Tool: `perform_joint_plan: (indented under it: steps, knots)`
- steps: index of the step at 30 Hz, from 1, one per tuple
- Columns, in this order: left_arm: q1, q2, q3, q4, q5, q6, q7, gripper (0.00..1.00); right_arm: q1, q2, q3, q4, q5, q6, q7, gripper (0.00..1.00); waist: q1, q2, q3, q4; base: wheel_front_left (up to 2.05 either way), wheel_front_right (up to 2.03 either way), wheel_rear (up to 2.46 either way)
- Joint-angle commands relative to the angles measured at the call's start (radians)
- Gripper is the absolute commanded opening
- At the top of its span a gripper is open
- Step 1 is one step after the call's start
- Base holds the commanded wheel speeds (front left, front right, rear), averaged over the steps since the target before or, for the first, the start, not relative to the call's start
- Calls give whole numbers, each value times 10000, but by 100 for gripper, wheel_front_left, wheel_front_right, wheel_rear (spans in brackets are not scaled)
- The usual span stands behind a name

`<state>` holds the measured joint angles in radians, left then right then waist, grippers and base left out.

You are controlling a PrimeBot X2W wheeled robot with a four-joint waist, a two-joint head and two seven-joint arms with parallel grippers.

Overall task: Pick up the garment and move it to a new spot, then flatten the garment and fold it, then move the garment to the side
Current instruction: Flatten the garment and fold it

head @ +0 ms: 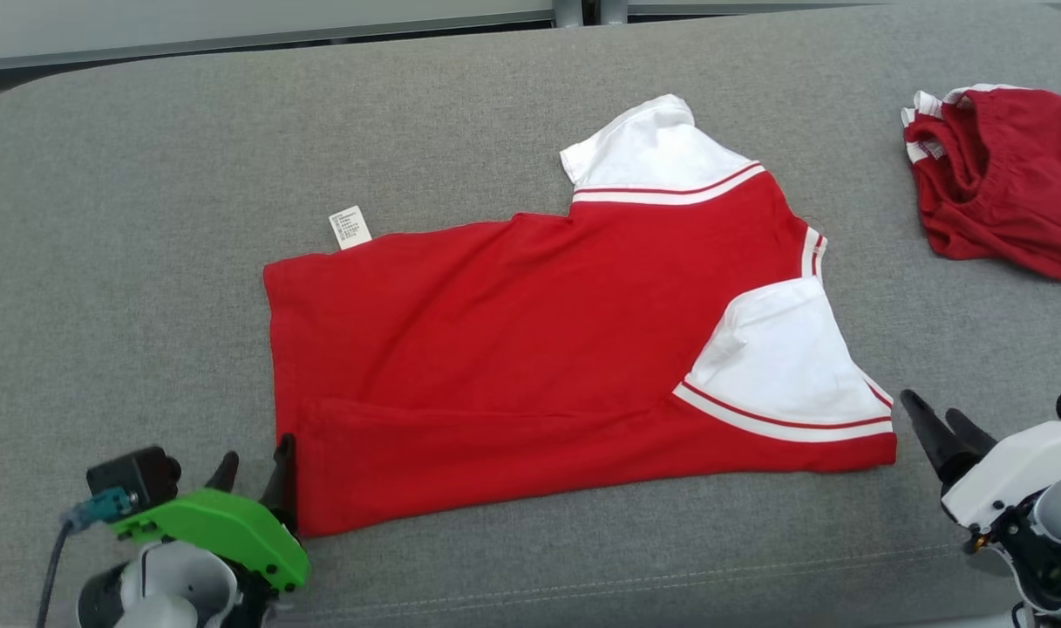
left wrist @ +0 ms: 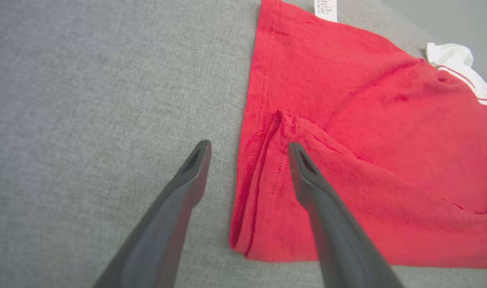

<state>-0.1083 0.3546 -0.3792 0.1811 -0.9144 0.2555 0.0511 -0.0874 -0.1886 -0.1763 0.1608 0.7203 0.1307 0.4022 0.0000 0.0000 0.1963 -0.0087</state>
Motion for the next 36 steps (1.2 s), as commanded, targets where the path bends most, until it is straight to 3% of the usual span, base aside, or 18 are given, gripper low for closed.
perform_joint_plan:
  steps: [1,6,8,15,21,36]
  knots:
    - [-375,411,-151,-275,303,-22,343,100,-118,-239,-4,-316,-182,-1,267,100,0,0,-36,-30,0,0,0]
    - [-1515,1504,-594,-970,865,-249,1680,100,-720,-993,306,-1182,-464,-1,1200,100,0,0,95,-81,0,0,0]
    - [-1808,1650,-637,-1086,888,-318,1972,100,-900,-1124,400,-1321,-489,-1,1396,100,0,0,151,-84,0,0,0]
    - [-4023,2579,-995,-1151,842,-1449,3903,100,-2635,-1803,1269,-1963,-705,-1,2503,100,0,0,735,-187,0,0,0]
    - [-5677,2780,-1235,-441,856,-2039,5094,100,-4203,-2041,2235,-1965,-837,-1,3237,100,0,0,1382,-300,0,0,0]
    - [-7866,2710,-1867,1507,854,-2530,7208,100,-7337,-2612,4439,-899,-599,-1,4414,100,0,0,2721,-499,0,0,0]
